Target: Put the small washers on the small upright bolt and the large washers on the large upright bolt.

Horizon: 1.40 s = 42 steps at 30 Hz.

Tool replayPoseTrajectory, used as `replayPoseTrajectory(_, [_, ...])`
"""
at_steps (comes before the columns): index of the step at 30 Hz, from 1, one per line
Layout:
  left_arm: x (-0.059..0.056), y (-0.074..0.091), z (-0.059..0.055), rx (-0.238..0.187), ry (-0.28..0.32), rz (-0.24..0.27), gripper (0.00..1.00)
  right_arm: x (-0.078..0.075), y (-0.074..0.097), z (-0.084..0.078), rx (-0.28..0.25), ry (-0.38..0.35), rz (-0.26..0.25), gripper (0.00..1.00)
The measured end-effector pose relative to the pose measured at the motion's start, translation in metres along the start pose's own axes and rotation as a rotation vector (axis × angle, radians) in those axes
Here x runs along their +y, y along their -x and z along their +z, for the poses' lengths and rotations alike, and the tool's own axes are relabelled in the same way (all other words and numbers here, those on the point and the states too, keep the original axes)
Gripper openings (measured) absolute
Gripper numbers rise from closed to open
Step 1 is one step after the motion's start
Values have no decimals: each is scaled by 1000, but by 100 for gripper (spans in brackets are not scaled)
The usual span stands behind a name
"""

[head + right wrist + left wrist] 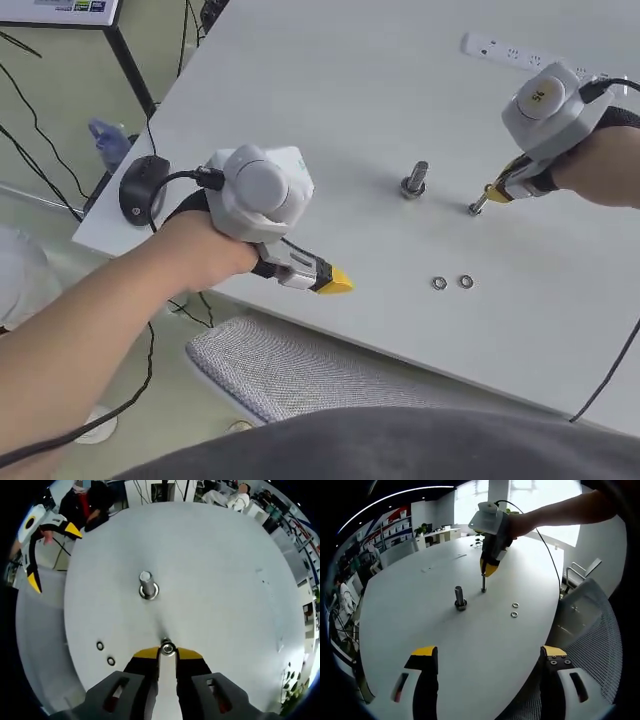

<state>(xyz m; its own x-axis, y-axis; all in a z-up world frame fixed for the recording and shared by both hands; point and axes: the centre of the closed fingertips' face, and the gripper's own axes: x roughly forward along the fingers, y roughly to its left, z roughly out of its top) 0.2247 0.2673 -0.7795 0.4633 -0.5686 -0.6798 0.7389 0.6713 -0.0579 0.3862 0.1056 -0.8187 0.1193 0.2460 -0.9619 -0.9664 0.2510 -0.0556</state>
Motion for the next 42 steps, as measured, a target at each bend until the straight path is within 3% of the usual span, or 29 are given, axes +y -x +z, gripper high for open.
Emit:
replayPoseTrajectory(9, [-2,0,-1,-3,7,-4,83,7,-3,0,-4,-2,4,12])
replayPoseTrajectory(15, [-4,-1,-6,14,10,-8,83,3,-7,-1,-7,1,0,12])
replayPoseTrajectory(21, [-3,0,-1,5,2,-7,83,5,-11,1,-15,0,1,12])
replayPoseTrajectory(42, [4,1,-8,14,20,-12,82,9,-34,-6,32,19,18,12])
